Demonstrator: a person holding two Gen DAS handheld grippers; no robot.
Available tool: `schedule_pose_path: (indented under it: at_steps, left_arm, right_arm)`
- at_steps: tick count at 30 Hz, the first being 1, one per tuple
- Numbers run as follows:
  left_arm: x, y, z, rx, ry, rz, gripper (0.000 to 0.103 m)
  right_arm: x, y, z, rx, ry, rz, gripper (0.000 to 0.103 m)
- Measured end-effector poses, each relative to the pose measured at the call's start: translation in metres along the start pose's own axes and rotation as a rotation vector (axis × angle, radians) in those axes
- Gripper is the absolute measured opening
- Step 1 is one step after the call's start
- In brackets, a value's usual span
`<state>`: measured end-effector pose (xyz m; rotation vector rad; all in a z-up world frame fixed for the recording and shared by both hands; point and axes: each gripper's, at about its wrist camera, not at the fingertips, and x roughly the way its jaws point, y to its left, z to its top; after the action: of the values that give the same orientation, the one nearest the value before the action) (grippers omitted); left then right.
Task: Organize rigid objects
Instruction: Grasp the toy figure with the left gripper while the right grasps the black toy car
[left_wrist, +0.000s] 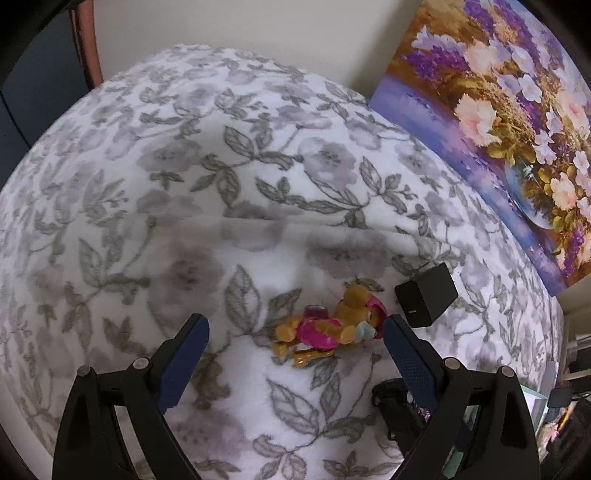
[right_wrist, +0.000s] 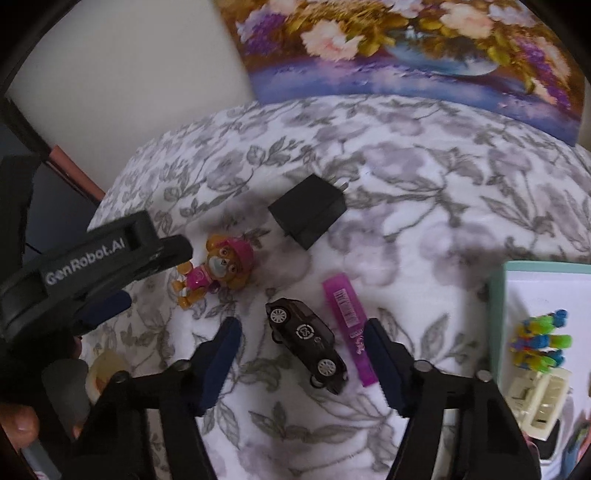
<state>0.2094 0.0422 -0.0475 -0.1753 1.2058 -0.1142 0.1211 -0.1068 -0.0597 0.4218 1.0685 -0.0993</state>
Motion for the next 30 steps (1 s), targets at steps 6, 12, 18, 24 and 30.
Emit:
schedule_pose_path:
  at_steps: [6,12,18,24,30]
  left_arm:
    - [0.014,-0.001,-0.001,0.002,0.027,-0.014,0.095]
    - [0.025,-0.008,-0.002,0.02,0.061,-0.05,0.081]
    - [0.028,-0.012,-0.004,0.024,0.07,-0.073,0.067]
    - [0.024,-0.01,-0.004,0.016,0.07,-0.082,0.067]
    - [0.007,-0.007,-0.005,0.002,0.061,-0.075,0.067]
  right_arm:
    - [0.017,0.003,0.0,-0.009,0.029,0.004,0.048]
    - [0.028,0.003,-0.001,-0.009,0.047,0.006,0.045]
    - [0.029,0.003,-0.001,-0.008,0.047,0.009,0.045]
    - [0.027,0.0,-0.002,-0.002,0.048,0.019,0.045]
    - [0.019,-0.001,-0.002,0.007,0.046,0.032,0.044]
